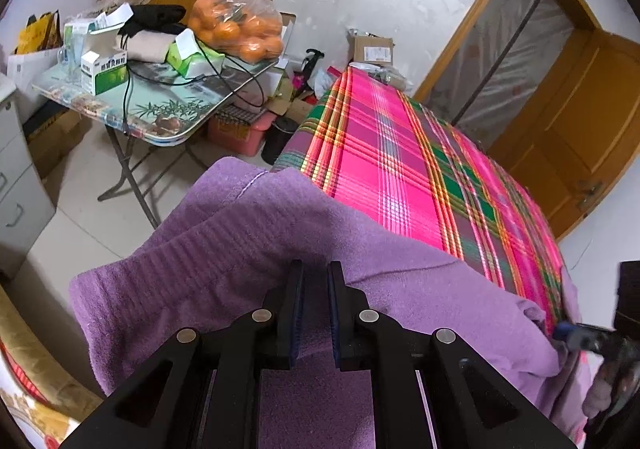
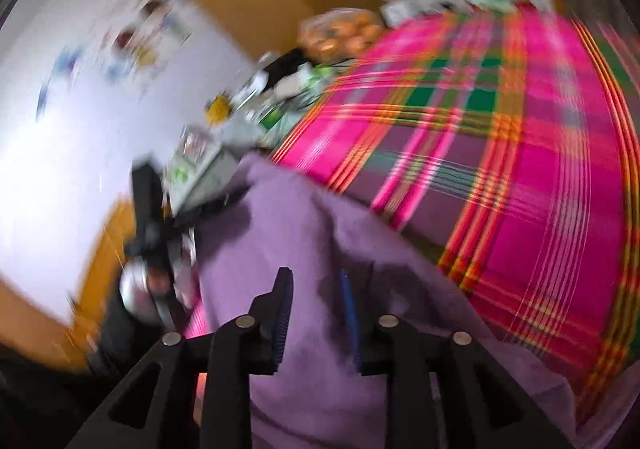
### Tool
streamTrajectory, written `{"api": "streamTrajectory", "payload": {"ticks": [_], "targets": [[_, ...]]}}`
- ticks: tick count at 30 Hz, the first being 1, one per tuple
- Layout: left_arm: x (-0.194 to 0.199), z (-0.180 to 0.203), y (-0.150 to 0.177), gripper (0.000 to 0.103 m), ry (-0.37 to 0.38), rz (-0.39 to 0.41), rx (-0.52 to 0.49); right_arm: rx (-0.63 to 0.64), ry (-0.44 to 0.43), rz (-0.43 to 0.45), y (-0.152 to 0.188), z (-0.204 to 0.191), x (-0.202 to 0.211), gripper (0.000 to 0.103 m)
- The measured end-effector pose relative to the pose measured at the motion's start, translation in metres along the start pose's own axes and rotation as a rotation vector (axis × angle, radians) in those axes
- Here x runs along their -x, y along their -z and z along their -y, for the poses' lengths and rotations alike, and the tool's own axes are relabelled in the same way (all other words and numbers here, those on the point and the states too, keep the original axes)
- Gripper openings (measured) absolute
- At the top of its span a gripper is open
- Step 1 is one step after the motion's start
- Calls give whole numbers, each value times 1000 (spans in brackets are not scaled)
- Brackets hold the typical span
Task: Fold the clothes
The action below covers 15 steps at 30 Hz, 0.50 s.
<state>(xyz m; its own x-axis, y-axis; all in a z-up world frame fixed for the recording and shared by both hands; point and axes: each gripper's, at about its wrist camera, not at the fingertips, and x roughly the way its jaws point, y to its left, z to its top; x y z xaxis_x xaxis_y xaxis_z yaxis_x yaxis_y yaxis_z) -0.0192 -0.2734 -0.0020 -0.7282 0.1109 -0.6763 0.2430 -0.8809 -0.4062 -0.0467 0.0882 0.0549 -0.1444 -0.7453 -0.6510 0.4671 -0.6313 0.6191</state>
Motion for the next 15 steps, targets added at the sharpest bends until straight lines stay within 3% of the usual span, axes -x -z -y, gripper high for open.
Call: {"api": "streamTrajectory", "payload": {"ticks": [3, 9, 10, 13, 15], "targets": [[0, -2, -1, 11, 11, 0, 10, -99, 26, -43, -3, 13, -17, 29], [0, -3, -1, 11, 11, 0, 11, -115, 79, -43, -8, 10, -42, 29], [0, -2, -1, 11, 11, 0, 11, -117, 82, -36, -10, 11, -45, 27], [0, -2, -1, 11, 14, 0, 14, -115, 84, -32, -18, 12, -50, 9], [-1, -3, -1, 11, 19, 0, 18, -133, 64, 0, -23, 17, -43, 8]]}}
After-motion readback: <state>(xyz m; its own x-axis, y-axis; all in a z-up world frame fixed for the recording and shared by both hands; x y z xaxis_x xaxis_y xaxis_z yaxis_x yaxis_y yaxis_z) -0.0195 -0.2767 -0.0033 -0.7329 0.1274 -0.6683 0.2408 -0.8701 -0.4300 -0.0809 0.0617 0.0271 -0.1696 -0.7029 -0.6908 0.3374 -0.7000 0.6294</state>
